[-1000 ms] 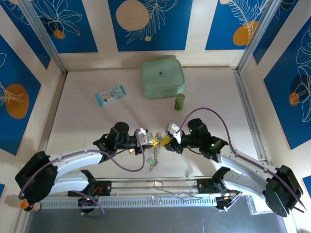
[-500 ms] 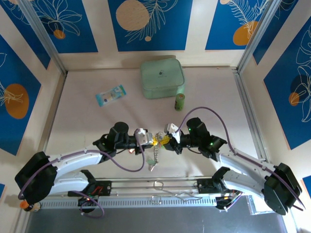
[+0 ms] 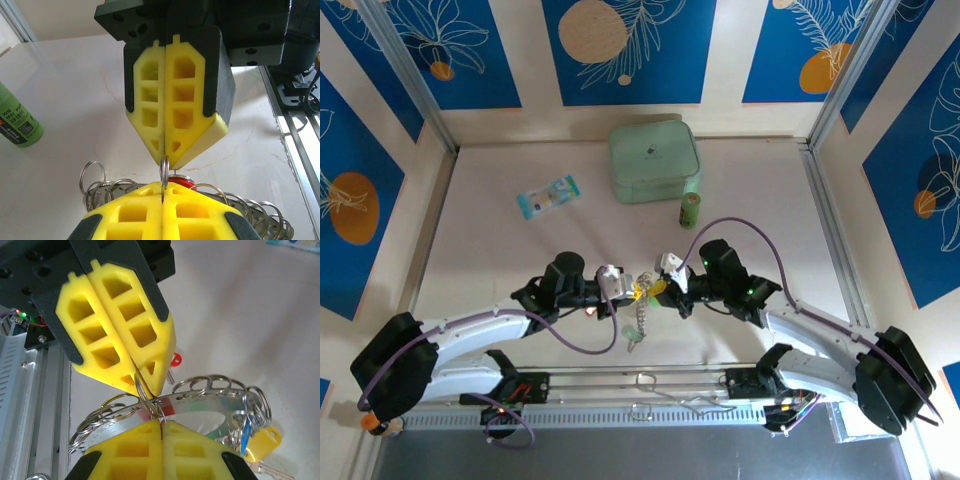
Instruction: Put the keys on the keyring
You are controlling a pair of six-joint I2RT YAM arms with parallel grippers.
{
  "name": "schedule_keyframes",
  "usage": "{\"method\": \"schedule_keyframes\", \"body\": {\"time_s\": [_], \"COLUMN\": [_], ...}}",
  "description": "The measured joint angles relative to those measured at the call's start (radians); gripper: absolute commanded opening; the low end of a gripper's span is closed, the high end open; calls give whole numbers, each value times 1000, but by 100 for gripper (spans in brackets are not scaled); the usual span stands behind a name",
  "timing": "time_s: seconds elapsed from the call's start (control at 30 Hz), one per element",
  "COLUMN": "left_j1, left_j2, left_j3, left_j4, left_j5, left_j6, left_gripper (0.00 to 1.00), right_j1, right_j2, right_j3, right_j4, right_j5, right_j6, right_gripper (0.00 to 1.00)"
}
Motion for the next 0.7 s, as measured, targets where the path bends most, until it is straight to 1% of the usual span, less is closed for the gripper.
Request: {"method": "schedule_keyframes", "body": {"time_s": [0.1, 0.13, 0.17, 0.23, 0.3, 0.47, 0.7], "left_j1": [2, 2, 2, 2, 2, 2, 2], "left_j2": [0, 0, 0, 0, 0, 0, 2], "left_j3": [-1, -1, -1, -1, -1, -1, -1], "left_j4": [0, 1, 1, 5, 17, 36, 64], "left_j5": [0, 0, 0, 0, 6, 16, 35], "left_j6": [0, 0, 0, 0, 0, -8, -26], "left_gripper": [0, 0, 0, 0, 0, 0, 0], "right_j1": [0, 0, 0, 0, 0, 6, 10], "right_j2": [8, 7, 7, 1, -16, -47, -44], "right_j3": [3, 3, 3, 3, 2, 2, 2], "right_j4": [-1, -1, -2, -5, -7, 3, 25], "right_j5": [0, 0, 0, 0, 1, -7, -7], "right_j6": [0, 0, 0, 0, 1, -9, -11], "right_gripper": [0, 2, 6, 17, 24, 25, 20]}}
